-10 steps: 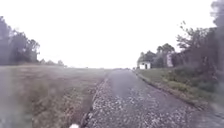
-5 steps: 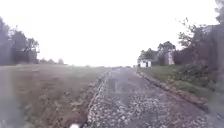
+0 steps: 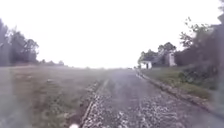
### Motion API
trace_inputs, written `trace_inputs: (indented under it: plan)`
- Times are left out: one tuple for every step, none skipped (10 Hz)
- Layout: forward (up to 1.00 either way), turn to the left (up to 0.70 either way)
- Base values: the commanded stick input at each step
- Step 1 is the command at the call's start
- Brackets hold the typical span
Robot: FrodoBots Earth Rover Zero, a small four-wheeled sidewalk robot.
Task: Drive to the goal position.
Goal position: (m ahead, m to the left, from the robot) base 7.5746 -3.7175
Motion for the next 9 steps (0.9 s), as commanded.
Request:
trace_inputs:
  plan:
    - [0.7,0.0]
    - [0.7,0.0]
    - [0.7,0.0]
    - [0.7,0.0]
    - [0.7,0.0]
    - [0.7,0.0]
    - [0.7,0.0]
    - [0.7,0.0]
    - [0.7,0.0]
